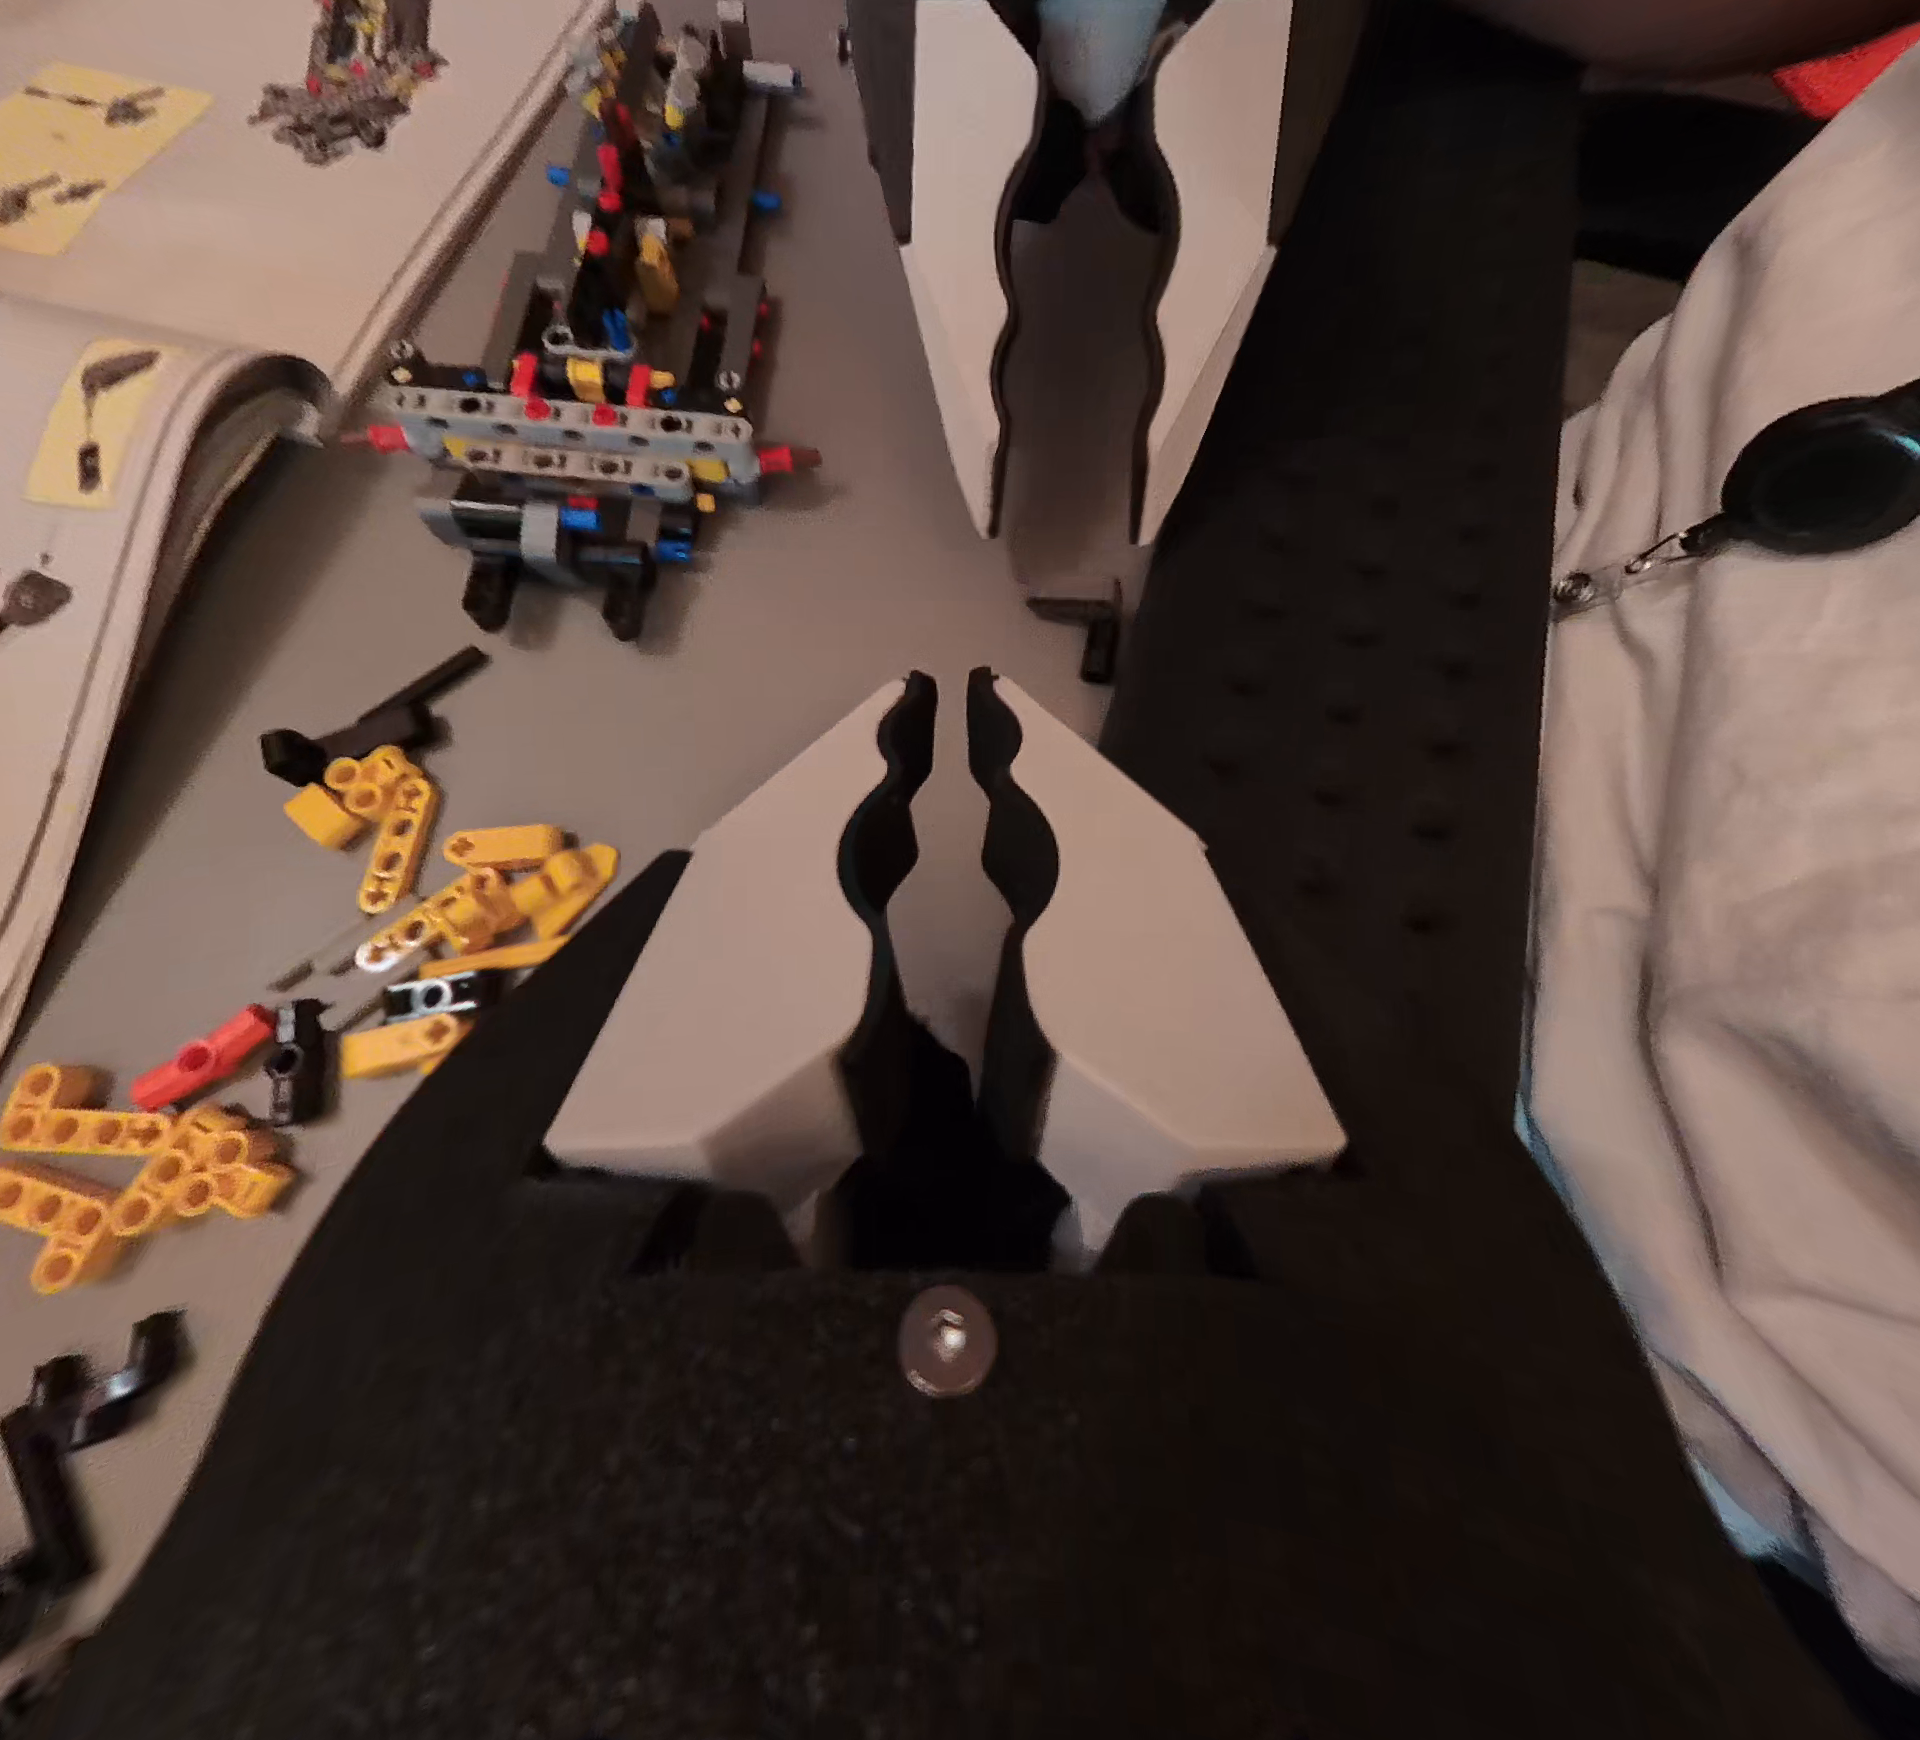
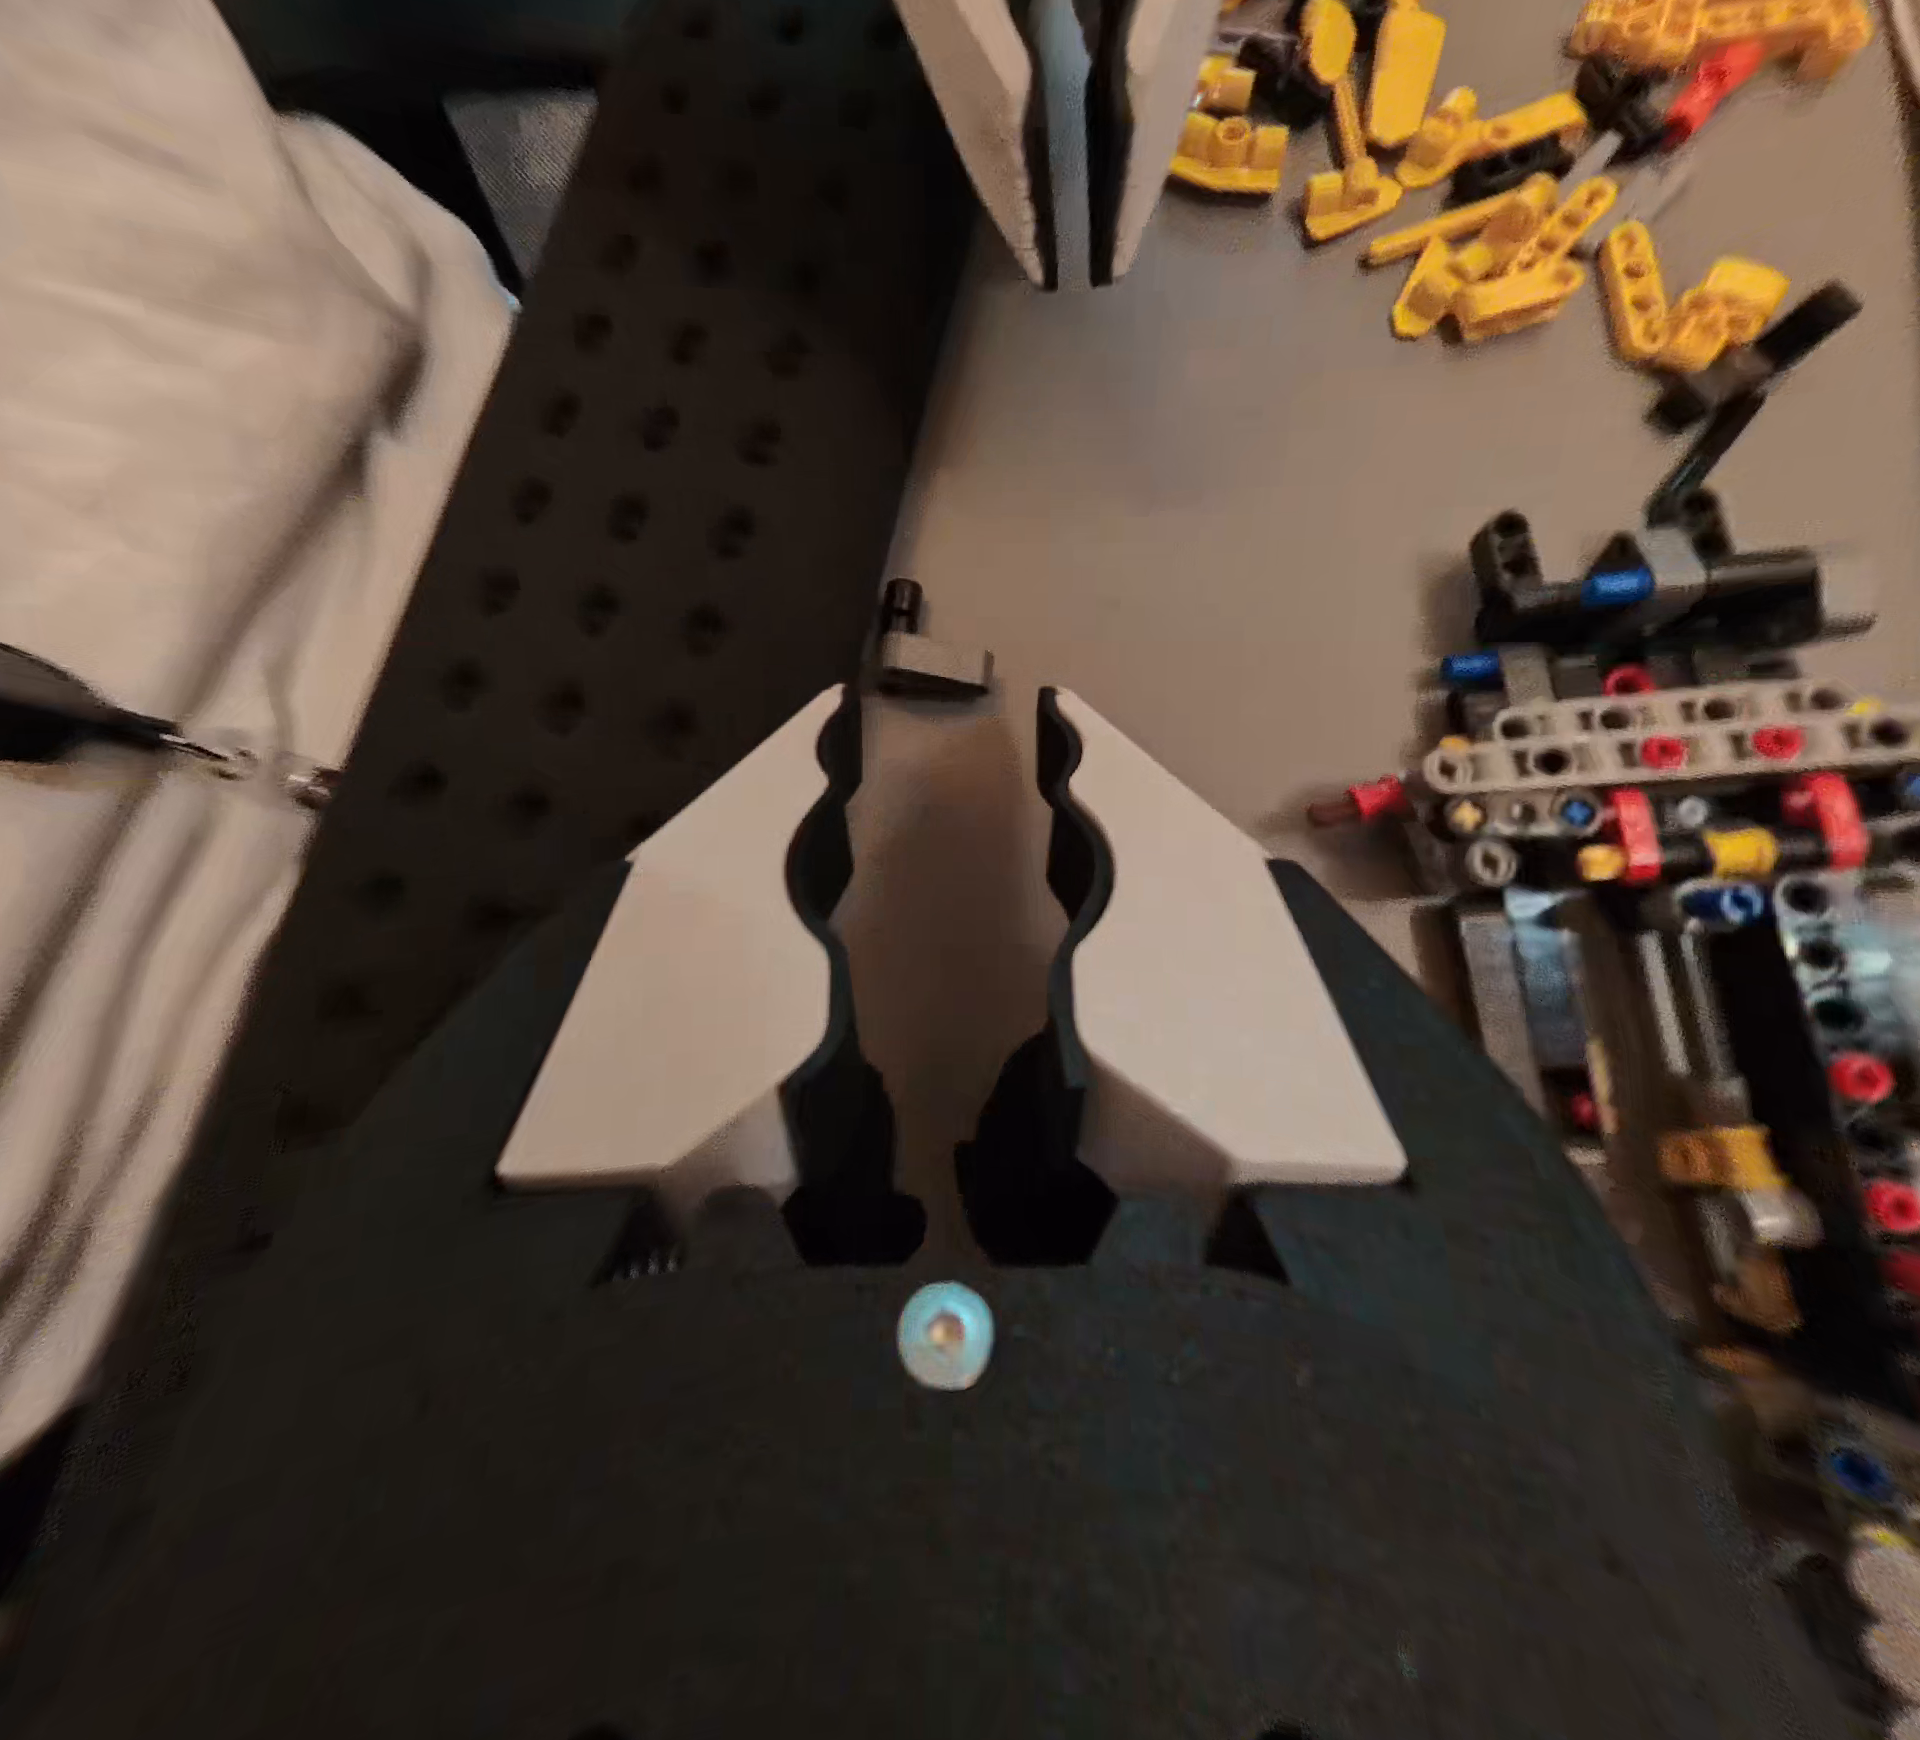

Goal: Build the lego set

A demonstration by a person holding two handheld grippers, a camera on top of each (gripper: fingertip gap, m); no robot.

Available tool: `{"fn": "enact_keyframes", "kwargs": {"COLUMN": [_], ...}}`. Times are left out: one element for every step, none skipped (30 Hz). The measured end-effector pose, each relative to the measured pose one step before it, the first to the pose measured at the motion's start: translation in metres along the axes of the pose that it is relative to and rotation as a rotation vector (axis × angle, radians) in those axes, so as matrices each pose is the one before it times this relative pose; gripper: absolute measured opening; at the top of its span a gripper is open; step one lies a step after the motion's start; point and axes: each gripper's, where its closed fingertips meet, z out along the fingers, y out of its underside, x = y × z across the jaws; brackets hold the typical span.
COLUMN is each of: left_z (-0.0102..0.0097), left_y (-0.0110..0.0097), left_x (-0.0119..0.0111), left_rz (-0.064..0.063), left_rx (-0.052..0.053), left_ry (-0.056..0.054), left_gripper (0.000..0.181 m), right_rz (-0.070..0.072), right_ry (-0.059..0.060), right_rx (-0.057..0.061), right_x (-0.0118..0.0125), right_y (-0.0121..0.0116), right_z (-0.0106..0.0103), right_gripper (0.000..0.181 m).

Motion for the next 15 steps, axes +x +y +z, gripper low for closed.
{"fn": "enact_keyframes", "kwargs": {"left_z": [0.00038,0.00028,0.00007,0.00001,-0.00024,-0.00035,-0.00041,-0.00041,-0.00021,-0.00009,0.00006,-0.00007,-0.00038,-0.0011,-0.00161], "left_y": [0.00296,0.00177,0.00149,0.00109,0.00069,0.00035,-0.00004,-0.00077,-0.00112,-0.00094,-0.00104,-0.00121,-0.00135,-0.00161,-0.00227], "left_x": [0.00278,0.0018,0.00083,-0.00025,-0.00102,-0.0012,-0.00123,-0.0005,0.00019,0.00035,-0.00051,-0.00136,-0.00133,-0.00088,-0.00055], "left_rz": [-0.0031,-0.0023,-0.0017,-0.0002,0.0008,0.001,0.001,0.0008,-0.0004,-0.0014,-0.0007,0.0018,0.0085,0.016,0.0195], "left_rx": [-0.0071,-0.0029,-0.004,-0.0051,-0.0042,-0.0037,-0.0015,0.0045,0.0095,0.0106,0.0116,0.014,0.0143,0.0142,0.0177], "left_ry": [0.0036,0.0015,-0.0008,-0.0046,-0.0084,-0.0104,-0.0125,-0.0118,-0.009,-0.0095,-0.0165,-0.0236,-0.0249,-0.0247,-0.0228], "left_gripper": [0.005,0.005,0.005,0.005,0.005,0.005,0.005,0.005,0.004,0.004,0.004,0.005,0.005,0.005,0.007], "right_rz": [-0.07,-0.0587,-0.0418,-0.0257,-0.012,-0.0009,-0.0004,-0.0046,-0.0029,0.0049,0.019,0.0385,0.0697,0.0884,0.0871], "right_ry": [0.0409,0.0292,-0.0053,-0.026,-0.0345,-0.0412,-0.0289,-0.0193,-0.0107,-0.001,-0.0016,-0.0042,0.0191,0.0038,-0.0076], "right_rx": [-0.0187,-0.0041,0.0082,0.0018,-0.0154,-0.0281,-0.038,-0.0304,-0.013,0.0009,0.0019,0.0171,0.0497,0.0749,0.0928], "right_x": [0.00167,0.00218,-0.00093,-0.00183,-0.00154,-0.00213,-0.00048,-0.00031,-0.00048,0.0007,0.00156,0.00229,0.00747,0.00628,0.00406], "right_y": [0.00029,-0.0019,-0.00378,-0.00339,-0.00061,0.00176,0.0033,0.00264,0.00091,-0.00038,-0.00049,-0.00216,-0.00648,-0.00961,-0.01209], "right_z": [0.00422,0.00196,0.00048,0.00029,0.00052,0.00192,0.00346,0.00392,0.00334,0.00148,-0.00011,-0.00132,-0.00376,-0.00606,-0.00728], "right_gripper": [0.032,0.025,0.02,0.019,0.021,0.024,0.026,0.027,0.025,0.024,0.024,0.024,0.024,0.024,0.024]}}
